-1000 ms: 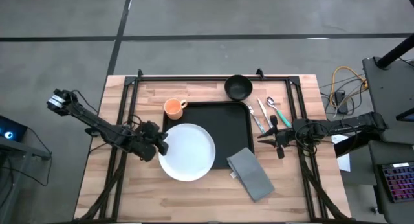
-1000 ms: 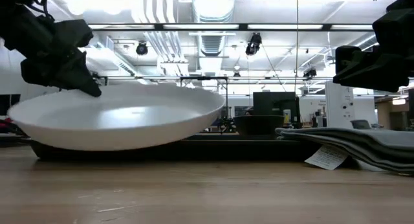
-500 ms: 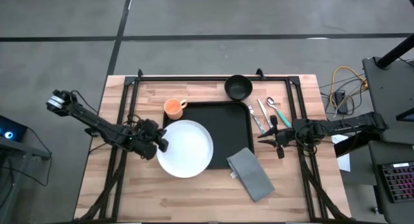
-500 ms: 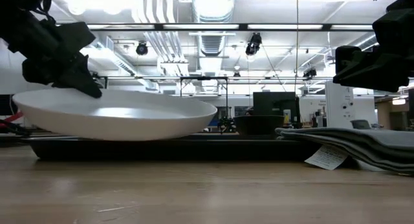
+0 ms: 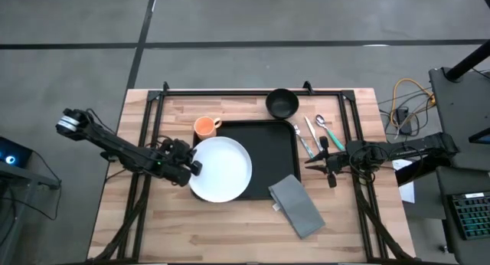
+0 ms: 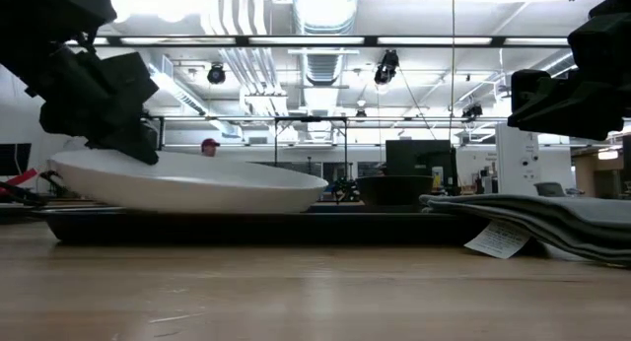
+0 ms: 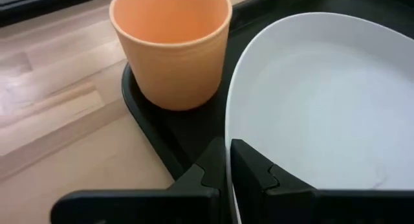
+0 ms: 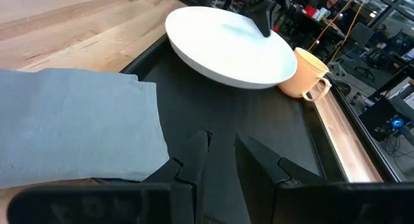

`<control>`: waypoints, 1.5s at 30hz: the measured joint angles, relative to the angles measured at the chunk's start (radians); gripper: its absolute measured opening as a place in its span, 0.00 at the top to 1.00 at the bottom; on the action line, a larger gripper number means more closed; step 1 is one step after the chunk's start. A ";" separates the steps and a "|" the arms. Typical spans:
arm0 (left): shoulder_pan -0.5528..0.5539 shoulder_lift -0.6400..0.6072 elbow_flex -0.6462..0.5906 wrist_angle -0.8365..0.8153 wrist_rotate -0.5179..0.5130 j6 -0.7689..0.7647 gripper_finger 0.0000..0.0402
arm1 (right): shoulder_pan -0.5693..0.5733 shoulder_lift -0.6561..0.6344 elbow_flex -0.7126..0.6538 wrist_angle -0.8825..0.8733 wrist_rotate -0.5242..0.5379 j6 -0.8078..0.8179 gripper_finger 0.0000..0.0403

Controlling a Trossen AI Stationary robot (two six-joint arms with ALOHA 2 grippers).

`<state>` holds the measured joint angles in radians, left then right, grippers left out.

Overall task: Set up tray
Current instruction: Put the white plate at the bottom of the yellow mug on the black serving tray

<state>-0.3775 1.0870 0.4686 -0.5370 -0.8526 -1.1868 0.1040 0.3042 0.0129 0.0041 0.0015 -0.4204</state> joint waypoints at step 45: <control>-0.001 0.032 0.000 0.032 -0.013 0.027 0.77 | 0.000 0.000 0.000 0.000 0.000 -0.001 0.83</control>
<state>-0.3786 1.1191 0.4683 -0.5045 -0.8654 -1.1595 0.1043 0.3043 0.0131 0.0040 0.0013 -0.4217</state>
